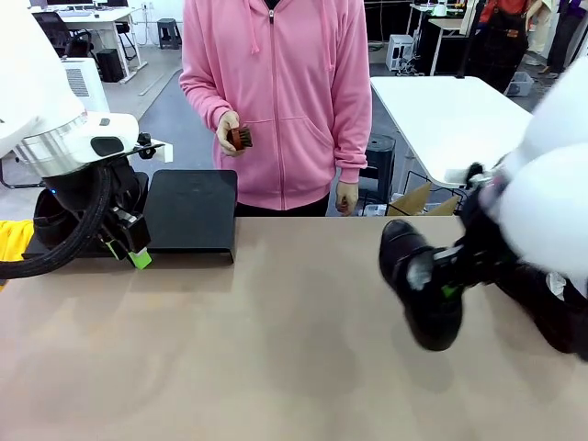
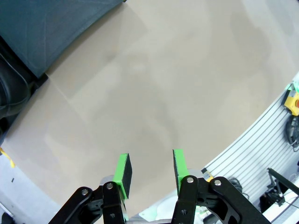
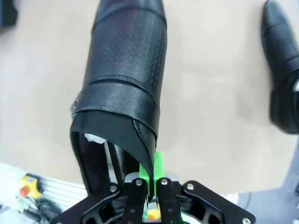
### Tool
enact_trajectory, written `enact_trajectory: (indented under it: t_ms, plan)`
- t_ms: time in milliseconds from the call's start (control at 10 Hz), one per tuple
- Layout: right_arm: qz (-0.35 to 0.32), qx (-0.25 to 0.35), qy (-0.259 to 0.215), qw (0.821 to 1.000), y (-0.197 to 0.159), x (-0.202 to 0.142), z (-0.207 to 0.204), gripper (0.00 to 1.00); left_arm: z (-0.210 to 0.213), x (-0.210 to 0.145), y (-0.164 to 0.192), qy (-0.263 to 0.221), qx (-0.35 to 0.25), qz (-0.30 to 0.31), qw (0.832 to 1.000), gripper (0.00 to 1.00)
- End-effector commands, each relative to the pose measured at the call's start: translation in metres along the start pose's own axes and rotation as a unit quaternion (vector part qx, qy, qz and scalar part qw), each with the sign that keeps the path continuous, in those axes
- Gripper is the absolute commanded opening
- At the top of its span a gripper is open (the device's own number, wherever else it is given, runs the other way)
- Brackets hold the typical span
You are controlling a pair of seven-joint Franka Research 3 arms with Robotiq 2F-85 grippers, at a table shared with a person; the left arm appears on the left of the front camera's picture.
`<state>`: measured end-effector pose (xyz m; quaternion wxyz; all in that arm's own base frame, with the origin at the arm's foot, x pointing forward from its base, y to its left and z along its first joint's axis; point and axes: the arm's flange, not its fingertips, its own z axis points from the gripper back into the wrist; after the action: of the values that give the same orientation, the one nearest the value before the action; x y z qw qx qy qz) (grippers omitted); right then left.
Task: Organize the shoes by placing them on the stand.
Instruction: Pick up one Shoe and place it in the middle of the table.
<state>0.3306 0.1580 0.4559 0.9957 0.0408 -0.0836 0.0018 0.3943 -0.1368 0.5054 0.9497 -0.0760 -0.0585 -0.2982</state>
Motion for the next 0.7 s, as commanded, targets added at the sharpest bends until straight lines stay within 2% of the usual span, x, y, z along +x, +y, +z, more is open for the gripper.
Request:
enact_trajectory:
  t_ms: [0, 100, 300, 600]
  plan:
    - [-0.036, -0.024, -0.04, 0.998, 0.037, -0.05, -0.04, 0.0, 0.001, -0.003, 0.001, -0.007, -0.006, -0.002, 1.0, 0.49]
    - [-0.056, -0.024, -0.027, 0.998, 0.062, -0.056, -0.058, 0.0, 0.001, -0.003, 0.001, -0.007, -0.006, -0.002, 1.0, 0.49]
    - [-0.041, -0.02, -0.015, 0.999, 0.098, -0.067, -0.089, 0.0, 0.001, -0.003, 0.001, -0.007, -0.006, -0.002, 1.0, 0.49]
    - [-0.042, 0.019, 0.007, 0.999, 0.128, -0.071, -0.107, 0.0, 0.001, -0.003, 0.001, -0.007, -0.006, -0.002, 1.0, 0.49]
